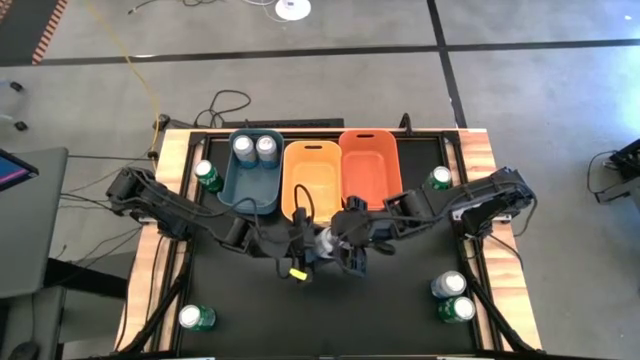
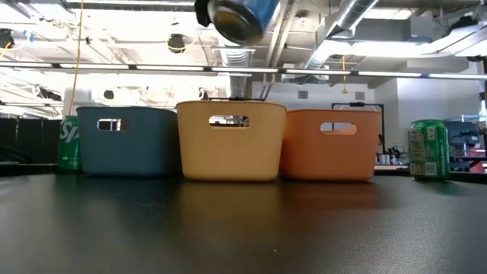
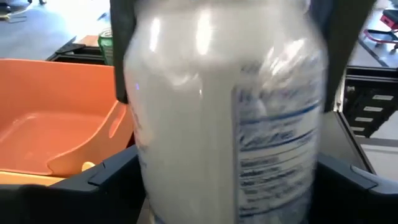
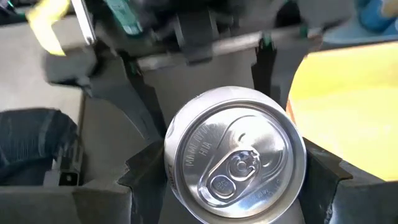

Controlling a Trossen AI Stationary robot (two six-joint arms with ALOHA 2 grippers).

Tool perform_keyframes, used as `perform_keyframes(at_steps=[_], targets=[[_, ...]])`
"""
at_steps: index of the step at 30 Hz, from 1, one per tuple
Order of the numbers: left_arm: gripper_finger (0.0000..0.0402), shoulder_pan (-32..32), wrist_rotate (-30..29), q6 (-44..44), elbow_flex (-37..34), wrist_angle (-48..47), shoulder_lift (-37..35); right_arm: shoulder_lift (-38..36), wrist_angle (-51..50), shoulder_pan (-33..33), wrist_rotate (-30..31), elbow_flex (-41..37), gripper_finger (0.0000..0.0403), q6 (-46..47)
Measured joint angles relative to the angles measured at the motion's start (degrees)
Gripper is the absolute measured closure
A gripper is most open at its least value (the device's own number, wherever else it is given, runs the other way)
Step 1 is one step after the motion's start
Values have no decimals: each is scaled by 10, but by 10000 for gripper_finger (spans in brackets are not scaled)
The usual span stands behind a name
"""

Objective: Sort soda cans
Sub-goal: Put the blue/white soda can into the blue bin

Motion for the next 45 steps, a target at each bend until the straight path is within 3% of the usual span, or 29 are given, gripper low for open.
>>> perform_keyframes(at_steps=[19,24,31,36,41,45], targets=[[106,13,15,13,5,-13,0,-1,-6,-8,-5,-23,127,-2],[107,8,-40,28,5,-16,0,0,6,-2,26,-25,99,-22],[108,7,-176,44,6,-43,-34,-19,1,14,97,-27,14,14],[108,9,-261,57,-17,-62,-96,-52,-6,40,141,-27,19,23],[108,15,-308,11,-124,-67,-210,-69,-36,90,253,-27,26,46],[108,48,-334,17,-245,7,-304,-66,-60,123,294,-27,27,65]])
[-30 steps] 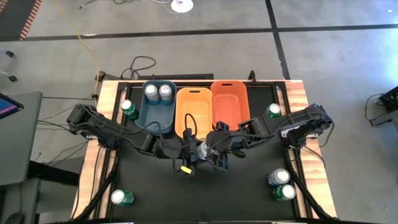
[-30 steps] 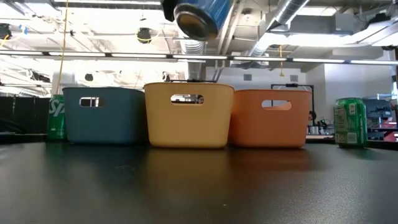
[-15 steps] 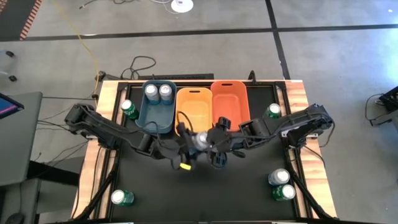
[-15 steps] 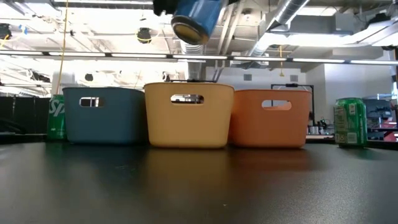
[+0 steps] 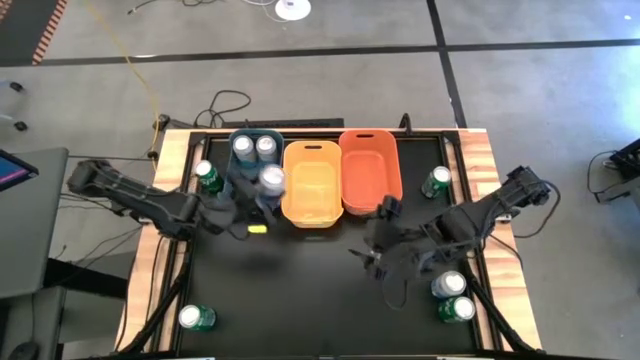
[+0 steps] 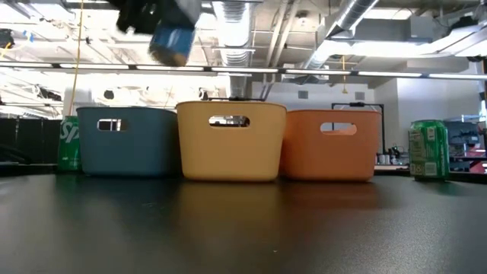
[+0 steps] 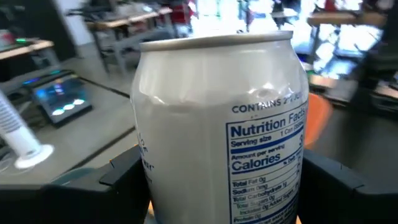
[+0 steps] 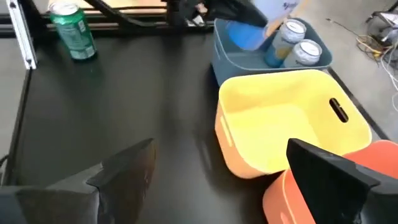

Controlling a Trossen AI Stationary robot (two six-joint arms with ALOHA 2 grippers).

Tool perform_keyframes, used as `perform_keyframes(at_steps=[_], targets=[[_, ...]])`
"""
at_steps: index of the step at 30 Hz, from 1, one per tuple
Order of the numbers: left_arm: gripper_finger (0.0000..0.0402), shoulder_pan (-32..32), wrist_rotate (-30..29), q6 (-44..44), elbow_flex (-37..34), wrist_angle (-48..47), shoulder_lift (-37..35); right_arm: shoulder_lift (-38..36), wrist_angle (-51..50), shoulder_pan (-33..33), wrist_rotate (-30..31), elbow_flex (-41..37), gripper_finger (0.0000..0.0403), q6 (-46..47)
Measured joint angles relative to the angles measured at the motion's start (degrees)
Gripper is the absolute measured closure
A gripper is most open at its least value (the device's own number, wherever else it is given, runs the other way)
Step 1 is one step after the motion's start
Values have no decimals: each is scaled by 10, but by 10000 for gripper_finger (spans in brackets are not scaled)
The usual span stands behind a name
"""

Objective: Sort soda cans
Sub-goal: Put the blue/white soda can into the blue bin

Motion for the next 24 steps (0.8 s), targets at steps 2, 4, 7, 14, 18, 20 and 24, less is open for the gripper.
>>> perform_keyframes(at_steps=[2,4,7,14,18,20,24], targets=[[108,28,0,4,-57,46,-38,2,3,7,22,-4,27,13],[108,62,6,-3,-111,83,-67,2,17,14,32,-21,27,18],[108,121,30,-8,-184,143,-92,2,22,18,49,-40,27,31],[108,280,205,13,-264,216,-96,2,24,3,55,-52,27,58],[108,356,329,50,-276,236,-81,1,24,-6,55,-52,27,59],[108,383,378,64,-282,252,-67,1,24,-11,51,-52,27,58],[108,424,426,86,-290,293,-33,1,25,-21,48,-52,27,58]])
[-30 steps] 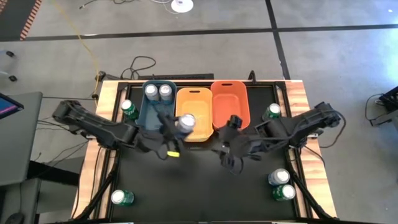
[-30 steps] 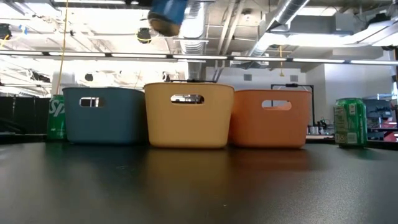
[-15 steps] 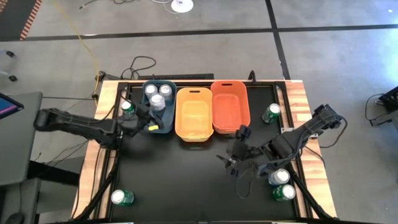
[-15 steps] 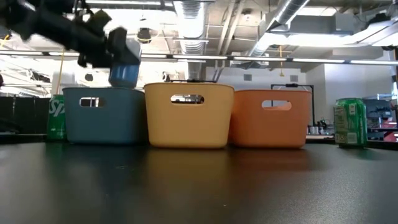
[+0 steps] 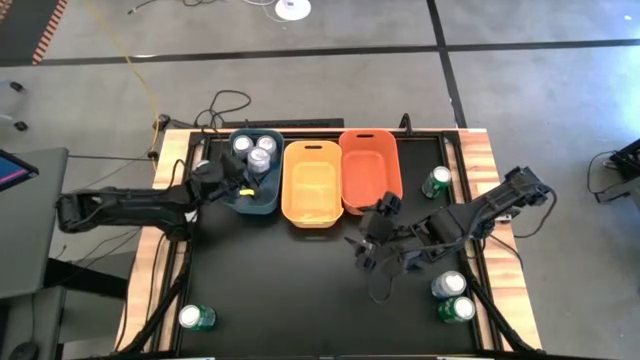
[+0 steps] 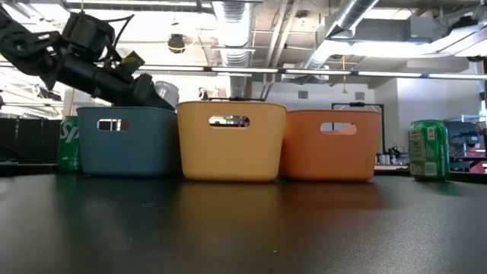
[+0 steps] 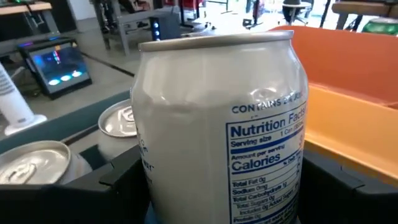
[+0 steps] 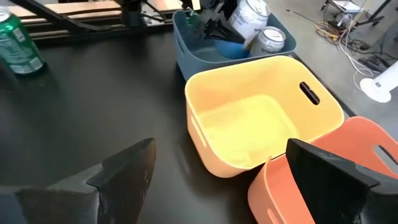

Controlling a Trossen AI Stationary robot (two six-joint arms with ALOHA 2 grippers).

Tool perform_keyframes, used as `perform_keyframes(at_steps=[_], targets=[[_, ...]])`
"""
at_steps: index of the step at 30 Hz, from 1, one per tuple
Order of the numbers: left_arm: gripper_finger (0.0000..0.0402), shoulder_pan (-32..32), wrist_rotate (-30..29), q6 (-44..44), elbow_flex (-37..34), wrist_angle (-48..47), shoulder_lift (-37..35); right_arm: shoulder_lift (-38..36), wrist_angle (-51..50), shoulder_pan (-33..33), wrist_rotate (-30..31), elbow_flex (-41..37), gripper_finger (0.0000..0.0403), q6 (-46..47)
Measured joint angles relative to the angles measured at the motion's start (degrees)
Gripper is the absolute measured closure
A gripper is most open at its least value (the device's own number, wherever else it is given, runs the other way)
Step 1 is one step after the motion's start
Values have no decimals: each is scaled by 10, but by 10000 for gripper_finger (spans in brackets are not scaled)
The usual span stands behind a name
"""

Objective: Sort soda cans
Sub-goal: Put the blue/white soda can into the blue bin

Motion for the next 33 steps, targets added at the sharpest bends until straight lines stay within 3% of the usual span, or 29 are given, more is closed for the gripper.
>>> perform_keyframes(at_steps=[6,15,23,28,33], targets=[[108,34,66,10,-15,81,65,0,-1,-5,-8,0,27,-5],[107,40,82,3,-17,168,184,0,-1,-14,-20,0,27,-30],[55,40,80,-20,-14,247,275,0,-2,-24,-20,0,26,-31],[52,40,79,-28,-14,281,296,0,-3,-27,-21,0,26,-32],[52,33,79,-27,-16,277,268,0,-3,-28,-32,0,26,-31]])
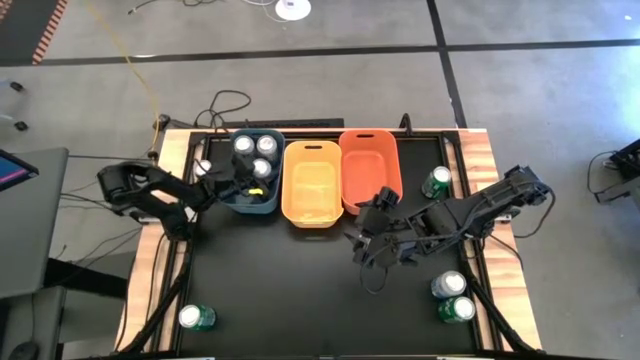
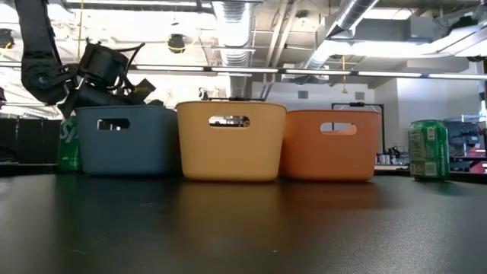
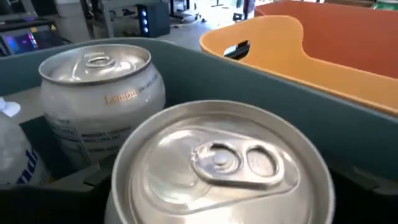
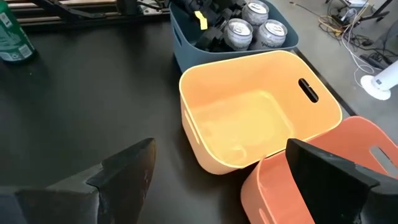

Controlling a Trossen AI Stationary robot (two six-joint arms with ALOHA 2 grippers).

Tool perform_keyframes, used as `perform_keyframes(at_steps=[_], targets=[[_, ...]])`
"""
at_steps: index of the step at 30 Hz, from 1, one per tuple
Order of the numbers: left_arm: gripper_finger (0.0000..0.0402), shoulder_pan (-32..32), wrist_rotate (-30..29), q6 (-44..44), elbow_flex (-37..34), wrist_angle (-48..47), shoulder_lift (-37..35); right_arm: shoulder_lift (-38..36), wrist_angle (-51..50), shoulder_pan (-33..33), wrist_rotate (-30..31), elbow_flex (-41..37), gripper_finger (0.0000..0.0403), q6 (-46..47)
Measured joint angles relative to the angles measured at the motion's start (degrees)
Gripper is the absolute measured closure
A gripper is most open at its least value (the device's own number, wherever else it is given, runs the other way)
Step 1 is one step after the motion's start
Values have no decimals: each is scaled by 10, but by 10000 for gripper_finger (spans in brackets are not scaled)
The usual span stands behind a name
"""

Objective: Sort soda cans
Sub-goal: Put the blue/white soda can into the blue bin

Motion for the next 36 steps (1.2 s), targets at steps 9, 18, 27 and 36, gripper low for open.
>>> perform_keyframes(at_steps=[9,18,27,36], targets=[[52,-17,1,22,0,-13,-89,0,0,0,-1,0,26,5],[55,-19,1,94,17,-158,-232,0,0,1,-4,0,26,8],[107,-20,-13,-9,139,-599,-380,0,-8,0,-19,0,26,17],[272,-70,-13,-44,255,-859,-413,0,-23,5,-19,0,43,31]])
